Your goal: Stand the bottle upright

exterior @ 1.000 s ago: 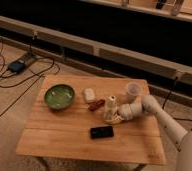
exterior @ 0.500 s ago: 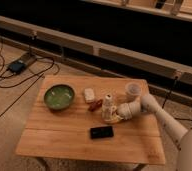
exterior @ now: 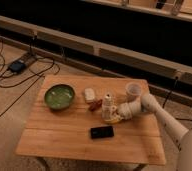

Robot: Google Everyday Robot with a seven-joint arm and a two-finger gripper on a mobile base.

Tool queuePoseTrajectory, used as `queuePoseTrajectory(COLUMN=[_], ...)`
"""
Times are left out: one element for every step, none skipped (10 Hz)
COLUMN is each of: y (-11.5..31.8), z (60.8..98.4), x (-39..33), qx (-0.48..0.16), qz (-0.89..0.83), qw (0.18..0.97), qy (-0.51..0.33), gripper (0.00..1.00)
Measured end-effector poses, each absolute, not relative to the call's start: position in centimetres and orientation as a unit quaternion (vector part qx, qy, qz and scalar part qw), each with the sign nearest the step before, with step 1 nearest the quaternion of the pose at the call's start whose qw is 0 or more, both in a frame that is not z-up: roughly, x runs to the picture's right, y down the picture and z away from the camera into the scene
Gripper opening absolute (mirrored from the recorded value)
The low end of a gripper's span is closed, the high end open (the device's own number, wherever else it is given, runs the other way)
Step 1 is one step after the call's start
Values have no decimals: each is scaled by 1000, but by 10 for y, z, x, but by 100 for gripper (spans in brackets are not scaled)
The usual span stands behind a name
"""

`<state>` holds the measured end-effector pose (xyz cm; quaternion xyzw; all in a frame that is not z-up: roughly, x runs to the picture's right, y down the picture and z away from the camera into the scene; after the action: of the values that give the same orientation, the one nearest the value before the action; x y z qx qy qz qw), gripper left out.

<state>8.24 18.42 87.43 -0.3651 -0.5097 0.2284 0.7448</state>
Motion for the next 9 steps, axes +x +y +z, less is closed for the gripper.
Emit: queuePoseTrajectory(y=[185,188,190,191,191,190,190,189,189], z=[873,872,871,871,869,869,870,870,871], x=[85,94,101,103,103,104,105,105,105], qx=[-365,-367,-368,-369,-371,-369,-367,-368,-369], qz=[224,216,212,210,206,205,204,204,203], qw=[750,762,768,771,772,777,779,782,784], qy=[-503,-487,-480,-476,-473,-468,-465,-460,-456], gripper=[80,80,80,80,80,80,80,80,80])
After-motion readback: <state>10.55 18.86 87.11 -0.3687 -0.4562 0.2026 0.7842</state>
